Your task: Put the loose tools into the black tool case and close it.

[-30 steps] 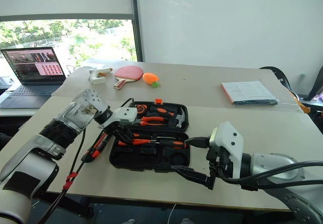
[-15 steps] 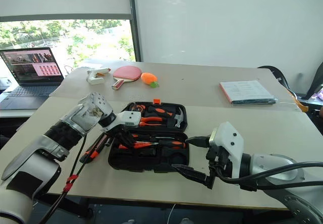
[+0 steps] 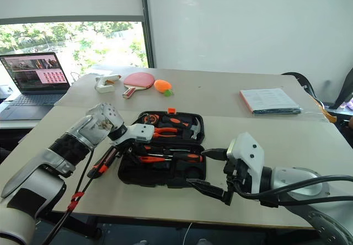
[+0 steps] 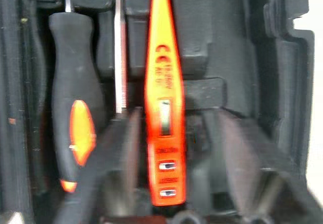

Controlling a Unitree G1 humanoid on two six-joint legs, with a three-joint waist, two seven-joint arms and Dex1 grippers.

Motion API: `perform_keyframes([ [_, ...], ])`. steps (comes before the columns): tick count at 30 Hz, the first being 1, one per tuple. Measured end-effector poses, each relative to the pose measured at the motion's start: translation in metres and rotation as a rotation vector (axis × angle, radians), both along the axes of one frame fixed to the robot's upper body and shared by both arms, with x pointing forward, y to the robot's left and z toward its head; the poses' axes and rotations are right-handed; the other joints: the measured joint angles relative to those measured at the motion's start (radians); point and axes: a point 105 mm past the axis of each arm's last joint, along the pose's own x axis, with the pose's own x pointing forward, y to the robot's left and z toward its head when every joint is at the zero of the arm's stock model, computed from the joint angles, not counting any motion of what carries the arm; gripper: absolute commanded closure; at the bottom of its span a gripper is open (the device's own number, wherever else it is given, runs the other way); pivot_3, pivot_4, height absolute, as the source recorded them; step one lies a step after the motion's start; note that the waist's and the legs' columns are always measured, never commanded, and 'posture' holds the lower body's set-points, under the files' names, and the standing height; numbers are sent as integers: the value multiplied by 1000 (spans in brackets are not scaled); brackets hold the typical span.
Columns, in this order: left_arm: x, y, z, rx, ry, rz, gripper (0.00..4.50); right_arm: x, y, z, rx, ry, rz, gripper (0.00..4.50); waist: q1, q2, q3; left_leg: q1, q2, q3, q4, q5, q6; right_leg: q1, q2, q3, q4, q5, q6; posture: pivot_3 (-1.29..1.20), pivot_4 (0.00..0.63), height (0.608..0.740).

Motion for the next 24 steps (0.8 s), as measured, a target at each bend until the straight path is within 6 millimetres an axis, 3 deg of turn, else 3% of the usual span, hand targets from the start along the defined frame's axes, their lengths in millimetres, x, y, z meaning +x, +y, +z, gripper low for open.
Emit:
perform_keyframes([
  [2, 0, 2, 1, -12, 12, 19, 53, 1, 0, 0, -1, 0, -1, 0, 1, 0, 0, 0, 0, 0, 0, 0, 0, 0, 0, 0, 0, 0, 0, 0, 150, 737],
  [7, 0, 7, 20, -76, 27, 76, 53, 2, 1, 0, 2, -5, 2, 0, 1, 0, 0, 0, 0, 0, 1, 0, 0, 0, 0, 0, 0, 0, 0, 0, 150, 737],
  [10, 2, 9, 37, -100, -13, 68, 806, 4, -1, 0, -1, -8, -5, 0, 1, 0, 0, 0, 0, 0, 0, 0, 0, 0, 0, 0, 0, 0, 0, 0, 150, 737],
  [12, 3, 8, 41, -105, -32, 52, 1549, 5, -1, -1, 0, -6, -7, 0, 2, 0, 0, 0, 0, 0, 0, 0, 0, 0, 0, 0, -1, 0, 0, 0, 150, 737],
  [20, 9, 3, 23, -92, -60, 22, 4350, 5, 0, 0, 4, -8, -3, 0, 2, 0, 0, -1, 0, 0, 0, 0, 0, 0, 0, 0, -1, 0, 0, 0, 150, 737],
  [24, 12, -2, 18, -89, -72, 16, 4467, 6, 0, 1, 6, -9, -2, 0, 2, 0, 0, -1, 0, 0, 0, 0, 0, 0, 0, 0, 0, 0, 0, 0, 150, 737],
])
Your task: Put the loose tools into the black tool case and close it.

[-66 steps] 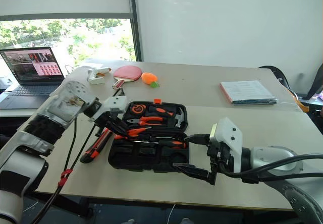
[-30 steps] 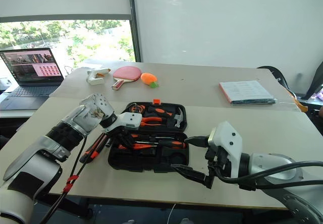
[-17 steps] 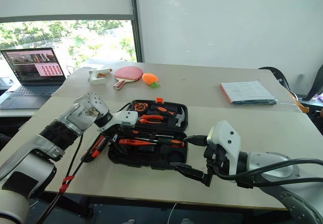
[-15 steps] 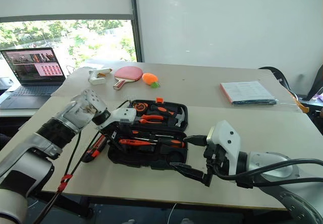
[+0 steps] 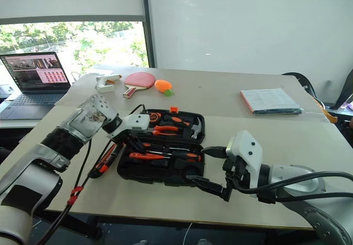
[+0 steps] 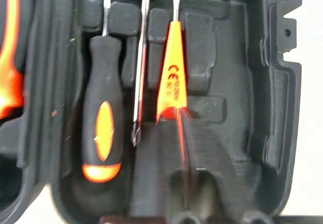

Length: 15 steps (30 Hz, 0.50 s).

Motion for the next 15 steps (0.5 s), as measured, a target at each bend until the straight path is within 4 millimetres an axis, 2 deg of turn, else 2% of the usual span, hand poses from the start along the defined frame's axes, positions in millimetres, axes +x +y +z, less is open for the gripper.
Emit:
perform_keyframes([
  [8, -2, 6, -10, 27, 19, 9, 4467, 0, 0, 0, 3, 0, -1, 0, -1, 0, 0, 0, 0, 0, 0, 0, 0, 0, 0, 0, 0, 0, 0, 0, 150, 737],
  [15, -1, 3, -10, 25, 1, 4, 4467, 0, 0, 0, 7, 0, -2, 0, 1, 0, 0, 0, 0, 0, 0, 0, 0, 0, 0, 0, 0, 0, 0, 0, 150, 737],
])
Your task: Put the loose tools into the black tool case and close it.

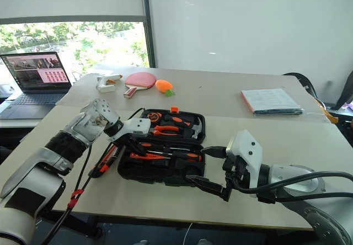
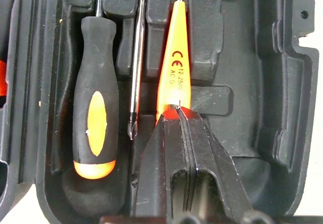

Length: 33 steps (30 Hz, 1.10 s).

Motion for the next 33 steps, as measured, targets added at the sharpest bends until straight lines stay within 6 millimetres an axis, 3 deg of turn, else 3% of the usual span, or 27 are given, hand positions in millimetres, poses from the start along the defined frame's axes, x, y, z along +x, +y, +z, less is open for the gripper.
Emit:
perform_keyframes([
  [22, 2, 0, -6, 4, -46, -32, 4467, -1, 2, 2, 21, 0, 9, 0, 0, 3, -2, 6, 0, 0, 0, 0, 0, 5, 0, 0, 1, 0, 0, 0, 150, 737],
  [33, 2, 12, -10, 47, -62, -34, 4467, -1, 4, 2, 24, 3, 18, 0, -2, 8, -5, 7, 0, 0, 0, 0, 0, 5, 1, 1, 1, 0, 0, 0, 150, 737],
])
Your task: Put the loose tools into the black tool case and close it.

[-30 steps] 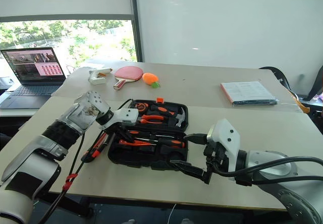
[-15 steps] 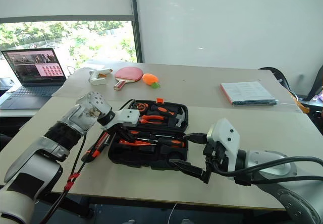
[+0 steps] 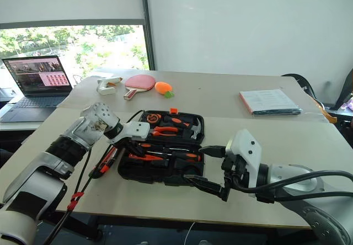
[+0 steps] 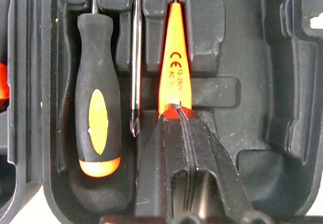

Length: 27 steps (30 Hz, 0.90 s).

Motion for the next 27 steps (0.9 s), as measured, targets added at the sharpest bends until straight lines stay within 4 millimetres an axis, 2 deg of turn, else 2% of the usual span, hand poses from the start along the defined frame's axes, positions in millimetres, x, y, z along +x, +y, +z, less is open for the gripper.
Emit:
perform_keyframes([
  [11, 3, -1, -3, -20, 8, 18, 4467, 3, 1, 1, 5, 1, 3, 0, 2, 3, -2, 2, 0, 0, 0, 0, 0, 2, 0, 0, 0, 0, 0, 0, 150, 737],
  [15, 4, 2, 2, -77, 28, 71, 4467, 3, 1, 2, 7, 2, 6, 0, 1, 2, -2, -1, 0, 0, 0, 0, 1, -1, 1, 0, 0, 0, 0, 0, 150, 737],
  [17, 3, 8, 10, -156, 46, 139, 3957, 3, 2, 4, 11, -3, 14, 0, -2, 2, -2, -4, 1, 0, 0, 1, 1, -4, 1, 0, 0, 0, 0, 0, 150, 737],
  [19, 2, 18, 27, -238, 46, 218, 3362, 7, 0, 7, 11, -8, 9, 0, -8, 0, 0, -6, 1, 0, 0, 0, 1, -6, 1, 0, 0, 0, -1, 0, 150, 737],
  [22, -5, 43, 53, -297, 5, 333, 2312, 11, -3, 10, 1, -17, 14, 0, -17, -1, 0, -7, 1, -1, -2, 0, 2, -7, 1, 0, 0, 0, -1, 0, 150, 737],
  [23, -7, 50, 57, -304, -4, 358, 2090, 12, -4, 10, 0, -16, 18, 0, -17, -1, 0, -7, 1, -1, -2, -1, 2, -7, 1, 0, 0, 0, -1, 0, 150, 737],
  [24, -9, 56, 60, -314, -8, 386, 1706, 13, -4, 10, -2, -15, 16, 0, -16, -1, 0, -7, 1, -1, -2, -1, 3, -7, 0, 0, -1, -1, -1, 0, 150, 737],
  [25, -16, 64, 60, -319, -16, 422, 1508, 14, -3, 11, -7, -19, 34, 0, -15, -1, 0, -7, 1, -1, -2, -1, 3, -7, 0, 0, -1, -1, -1, 0, 150, 737],
  [26, -24, 76, 53, -309, -7, 469, 1343, 15, -3, 14, -8, -31, 48, 0, -18, 0, 1, -7, 1, -1, -2, -1, 3, -7, 0, 0, -1, -1, -1, 0, 150, 737],
  [27, -30, 85, 47, -302, 7, 513, 913, 17, -3, 15, -10, -37, 56, 0, -18, 0, 1, -7, 1, -1, -2, -1, 2, -7, 0, 0, -1, -1, -1, 0, 150, 737],
])
